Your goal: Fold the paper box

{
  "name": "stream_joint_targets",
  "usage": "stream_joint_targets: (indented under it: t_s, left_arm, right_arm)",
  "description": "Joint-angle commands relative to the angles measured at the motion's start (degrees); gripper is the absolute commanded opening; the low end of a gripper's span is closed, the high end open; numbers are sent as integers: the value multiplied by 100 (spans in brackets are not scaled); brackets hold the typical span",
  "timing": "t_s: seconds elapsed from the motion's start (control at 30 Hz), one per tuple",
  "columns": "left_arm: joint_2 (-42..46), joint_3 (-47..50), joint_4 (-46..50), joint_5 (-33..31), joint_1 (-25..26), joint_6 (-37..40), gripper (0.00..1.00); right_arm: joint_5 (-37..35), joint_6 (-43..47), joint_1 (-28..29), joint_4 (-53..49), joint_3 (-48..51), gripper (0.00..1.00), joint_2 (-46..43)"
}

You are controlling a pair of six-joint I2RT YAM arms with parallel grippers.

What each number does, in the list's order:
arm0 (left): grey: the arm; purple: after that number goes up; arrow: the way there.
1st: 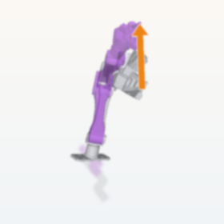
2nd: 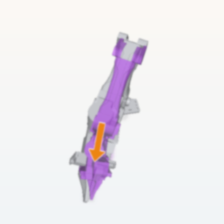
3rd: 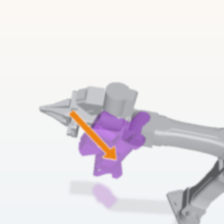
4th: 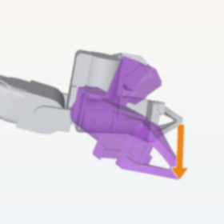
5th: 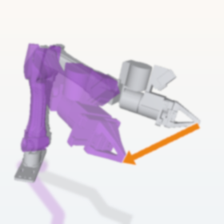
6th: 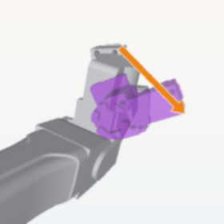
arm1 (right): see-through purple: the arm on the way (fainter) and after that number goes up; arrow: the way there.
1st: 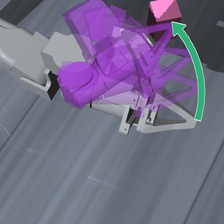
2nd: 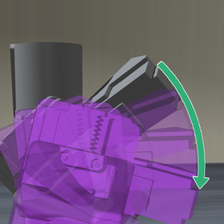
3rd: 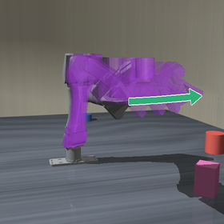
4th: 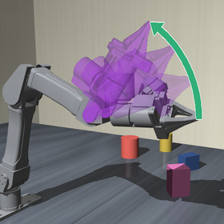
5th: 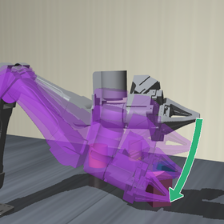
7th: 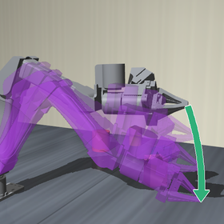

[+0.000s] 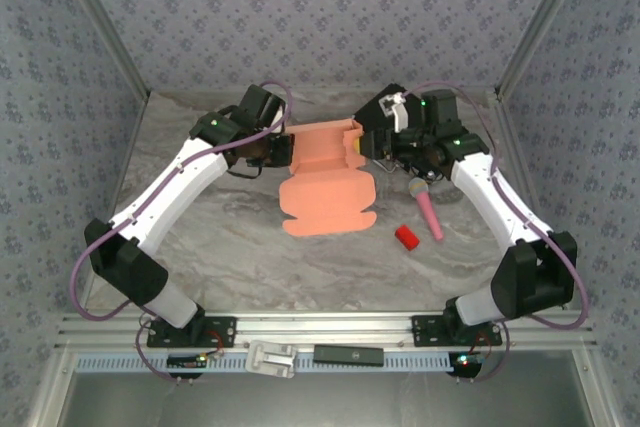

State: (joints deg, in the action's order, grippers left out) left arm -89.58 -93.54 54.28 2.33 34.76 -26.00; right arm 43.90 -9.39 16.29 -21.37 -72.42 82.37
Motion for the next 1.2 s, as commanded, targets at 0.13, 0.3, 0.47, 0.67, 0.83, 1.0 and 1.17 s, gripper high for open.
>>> stream_joint_targets:
  t_s: [0.13, 0.3, 0.47, 0.67, 0.83, 1.0, 1.17]
  left_arm:
    - [213, -59, 96, 128, 16, 86, 0]
    - [222, -101, 156, 119, 38, 104, 0]
    - [214, -121, 162, 97, 84, 104, 0]
    - [196, -145, 182, 89, 131, 104, 0]
    - [210, -158, 189, 66, 137, 91, 0]
    - [215, -158, 162, 49, 164, 73, 0]
    - [190, -182, 170, 48, 185, 69, 0]
  right_arm:
    - [-1915, 398, 649, -466, -458, 43, 110]
    - [-3219, 474, 1122, -565, -625, 38, 148]
    - [-4515, 304, 1562, -830, -1026, 31, 424]
    - [-5677, 113, 1934, -1016, -1299, 19, 720]
    - [-6404, -6, 2133, -1247, -1544, 3, 915]
    - [-7330, -211, 2436, -1726, -1931, 0, 1174]
    - [-7826, -357, 2619, -2007, -2152, 0, 1389]
